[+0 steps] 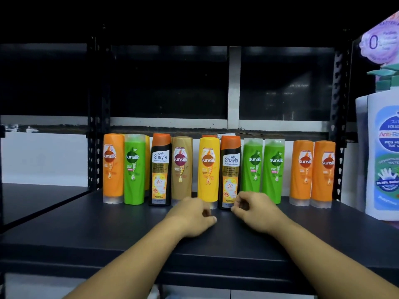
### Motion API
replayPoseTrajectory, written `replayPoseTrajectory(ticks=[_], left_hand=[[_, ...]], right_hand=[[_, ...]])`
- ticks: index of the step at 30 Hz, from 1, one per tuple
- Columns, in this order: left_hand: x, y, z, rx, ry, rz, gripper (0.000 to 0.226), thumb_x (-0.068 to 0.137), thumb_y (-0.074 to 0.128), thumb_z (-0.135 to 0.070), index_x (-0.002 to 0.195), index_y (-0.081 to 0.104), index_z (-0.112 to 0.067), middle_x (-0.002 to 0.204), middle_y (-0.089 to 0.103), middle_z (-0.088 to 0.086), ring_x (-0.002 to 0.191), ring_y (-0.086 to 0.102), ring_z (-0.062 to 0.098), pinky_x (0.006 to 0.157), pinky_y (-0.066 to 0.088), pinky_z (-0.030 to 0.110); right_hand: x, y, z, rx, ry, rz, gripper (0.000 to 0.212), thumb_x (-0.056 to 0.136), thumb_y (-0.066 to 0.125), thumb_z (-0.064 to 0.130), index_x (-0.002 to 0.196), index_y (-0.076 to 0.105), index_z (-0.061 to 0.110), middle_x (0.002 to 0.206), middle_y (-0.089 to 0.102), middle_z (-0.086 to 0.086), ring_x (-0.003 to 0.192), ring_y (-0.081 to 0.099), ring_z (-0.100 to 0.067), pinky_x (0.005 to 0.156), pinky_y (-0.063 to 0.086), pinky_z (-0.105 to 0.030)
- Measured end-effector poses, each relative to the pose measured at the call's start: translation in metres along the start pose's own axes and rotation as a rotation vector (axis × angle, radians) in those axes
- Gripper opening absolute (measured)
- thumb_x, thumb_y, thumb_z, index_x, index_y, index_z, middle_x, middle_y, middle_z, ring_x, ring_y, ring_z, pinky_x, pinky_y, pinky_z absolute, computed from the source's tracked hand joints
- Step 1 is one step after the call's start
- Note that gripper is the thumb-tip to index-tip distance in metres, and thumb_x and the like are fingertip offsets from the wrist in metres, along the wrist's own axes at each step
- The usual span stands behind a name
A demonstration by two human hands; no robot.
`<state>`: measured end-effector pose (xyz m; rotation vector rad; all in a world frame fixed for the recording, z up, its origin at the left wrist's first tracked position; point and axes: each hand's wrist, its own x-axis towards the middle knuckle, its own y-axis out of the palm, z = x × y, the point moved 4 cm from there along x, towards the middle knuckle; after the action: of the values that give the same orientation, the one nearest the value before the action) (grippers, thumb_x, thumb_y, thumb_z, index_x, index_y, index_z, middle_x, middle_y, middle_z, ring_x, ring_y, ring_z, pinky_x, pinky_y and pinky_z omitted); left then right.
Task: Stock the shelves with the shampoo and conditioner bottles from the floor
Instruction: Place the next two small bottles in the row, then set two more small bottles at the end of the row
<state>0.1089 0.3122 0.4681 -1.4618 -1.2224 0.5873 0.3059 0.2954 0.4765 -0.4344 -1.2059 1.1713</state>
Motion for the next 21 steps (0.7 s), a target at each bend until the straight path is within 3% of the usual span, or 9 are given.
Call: replayPoseTrajectory(ticks=[3, 6, 9, 12, 14, 17, 19, 21], left_hand=[[-0.024, 0.002, -0.006, 0.071, 0.048, 0.113, 0.046, 0.099, 0.044, -0.06, 0.132, 0.063, -0.034, 0.137, 0.062, -0.005, 0.122, 0.057, 0.021, 0.104, 0.048, 0.042], [-0.054, 0.0, -0.015, 0.05, 0.163, 0.19, 0.058, 0.102, 0.04, -0.06, 0.153, 0.043, -0.033, 0.162, 0.037, -0.008, 0.15, 0.031, 0.017, 0.122, 0.025, 0.034], [-0.086, 0.0, -0.031, 0.046, 0.27, 0.196, 0.06, 0.104, 0.037, -0.057, 0.158, 0.033, -0.031, 0.167, 0.023, -0.01, 0.154, 0.016, 0.006, 0.126, 0.012, 0.031], [-0.118, 0.005, -0.048, 0.127, 0.368, 0.081, 0.063, 0.103, 0.042, -0.056, 0.159, 0.033, -0.028, 0.166, 0.026, -0.01, 0.153, 0.018, 0.003, 0.127, 0.014, 0.033], [-0.141, 0.008, -0.055, 0.078, 0.431, -0.016, 0.057, 0.104, 0.044, -0.051, 0.156, 0.038, -0.029, 0.162, 0.033, -0.012, 0.151, 0.023, 0.0, 0.126, 0.016, 0.027], [-0.173, 0.018, -0.058, -0.161, 0.485, -0.148, 0.045, 0.103, 0.053, -0.044, 0.145, 0.055, -0.03, 0.147, 0.053, -0.016, 0.142, 0.035, -0.008, 0.12, 0.028, 0.019], [-0.192, 0.041, -0.058, -0.266, 0.466, -0.12, 0.038, 0.1, 0.06, -0.039, 0.138, 0.063, -0.031, 0.139, 0.06, -0.018, 0.134, 0.045, -0.01, 0.113, 0.036, 0.016], [-0.206, 0.079, -0.059, -0.238, 0.438, -0.008, 0.037, 0.1, 0.057, -0.043, 0.135, 0.064, -0.034, 0.134, 0.065, -0.018, 0.127, 0.055, -0.003, 0.108, 0.044, 0.021]], right_hand=[[-0.027, -0.011, 0.011, -0.021, -0.069, 0.125, 0.009, 0.093, 0.068, 0.037, 0.096, 0.071, 0.029, 0.096, 0.07, 0.012, 0.091, 0.063, -0.002, 0.087, 0.051, -0.024], [-0.064, -0.022, 0.017, -0.025, -0.079, 0.211, 0.032, 0.094, 0.063, 0.051, 0.121, 0.068, 0.033, 0.121, 0.067, 0.02, 0.109, 0.059, 0.003, 0.096, 0.044, -0.014], [-0.106, -0.032, 0.029, -0.029, -0.128, 0.205, 0.055, 0.096, 0.049, 0.063, 0.145, 0.051, 0.038, 0.145, 0.048, 0.029, 0.133, 0.042, 0.01, 0.11, 0.032, -0.014], [-0.151, -0.028, 0.042, -0.191, -0.233, 0.288, 0.068, 0.097, 0.032, 0.07, 0.158, 0.025, 0.041, 0.162, 0.019, 0.026, 0.149, 0.01, 0.011, 0.123, 0.009, -0.02], [-0.181, -0.027, 0.049, -0.178, -0.27, 0.313, 0.069, 0.096, 0.026, 0.07, 0.159, 0.013, 0.044, 0.162, 0.005, 0.031, 0.146, -0.006, 0.017, 0.124, -0.002, -0.021], [-0.22, -0.034, 0.053, -0.025, -0.231, 0.293, 0.063, 0.098, 0.033, 0.064, 0.156, 0.015, 0.048, 0.157, 0.009, 0.039, 0.14, -0.004, 0.026, 0.119, -0.002, -0.009], [-0.244, -0.03, 0.051, -0.042, -0.23, 0.298, 0.062, 0.1, 0.038, 0.058, 0.157, 0.021, 0.041, 0.157, 0.014, 0.033, 0.141, 0.0, 0.024, 0.115, 0.0, -0.004], [-0.265, -0.013, 0.041, -0.075, -0.214, 0.368, 0.059, 0.103, 0.044, 0.051, 0.157, 0.031, 0.031, 0.157, 0.032, 0.022, 0.143, 0.013, 0.016, 0.109, 0.005, 0.001]])
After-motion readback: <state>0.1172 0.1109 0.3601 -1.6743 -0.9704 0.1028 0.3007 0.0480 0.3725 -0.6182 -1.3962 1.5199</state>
